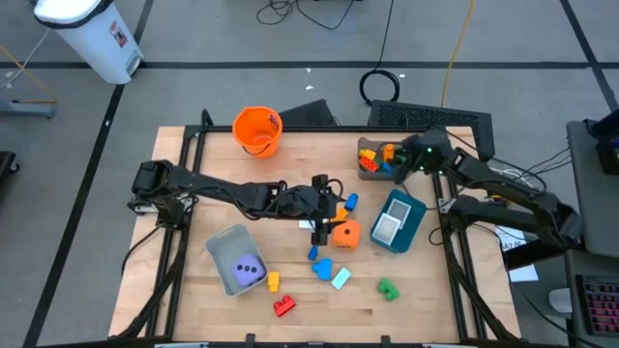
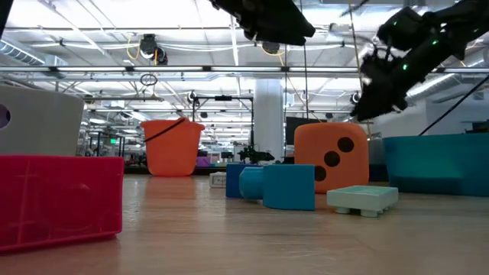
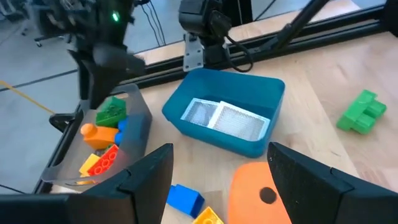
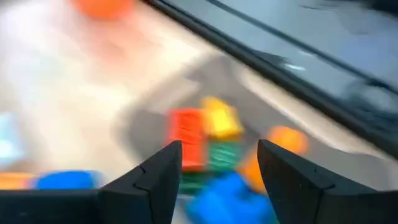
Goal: Pick & Place Toys
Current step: Put the blue game piece into the black bin
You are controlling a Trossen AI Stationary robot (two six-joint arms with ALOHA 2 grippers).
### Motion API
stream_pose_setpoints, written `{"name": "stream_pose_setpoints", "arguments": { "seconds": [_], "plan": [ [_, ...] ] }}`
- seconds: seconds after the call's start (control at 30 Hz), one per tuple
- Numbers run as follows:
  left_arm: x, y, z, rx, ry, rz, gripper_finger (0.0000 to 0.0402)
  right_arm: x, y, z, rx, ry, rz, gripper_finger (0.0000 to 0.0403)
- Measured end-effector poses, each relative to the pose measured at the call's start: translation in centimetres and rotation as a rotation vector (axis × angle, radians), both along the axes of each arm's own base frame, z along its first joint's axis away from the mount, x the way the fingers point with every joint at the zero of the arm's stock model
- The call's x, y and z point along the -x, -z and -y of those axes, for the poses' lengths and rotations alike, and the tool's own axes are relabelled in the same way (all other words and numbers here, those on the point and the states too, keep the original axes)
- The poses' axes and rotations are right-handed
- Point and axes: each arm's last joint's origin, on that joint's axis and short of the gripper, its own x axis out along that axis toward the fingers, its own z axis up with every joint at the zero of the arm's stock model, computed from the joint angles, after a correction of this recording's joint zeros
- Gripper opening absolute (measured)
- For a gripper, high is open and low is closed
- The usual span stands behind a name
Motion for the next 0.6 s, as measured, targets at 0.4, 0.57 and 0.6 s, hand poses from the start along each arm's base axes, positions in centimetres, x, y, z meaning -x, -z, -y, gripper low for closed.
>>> {"name": "stream_pose_setpoints", "arguments": {
  "seconds": [0.4, 0.57, 0.6],
  "plan": [
    [2.0, 2.2, 3.3, 0.096, 0.036, -0.27, 0.0269, -1.9, 1.7, -5.0, -0.201, -0.507, 0.431, 0.0205],
    [2.9, 2.8, 5.1, 0.165, 0.12, -0.369, 0.0269, -2.3, 2.4, -8.3, -0.123, -0.717, 0.737, 0.0205],
    [3.1, 2.9, 5.4, 0.171, 0.126, -0.384, 0.0269, -2.2, 2.3, -8.9, -0.103, -0.759, 0.78, 0.0205]
  ]
}}
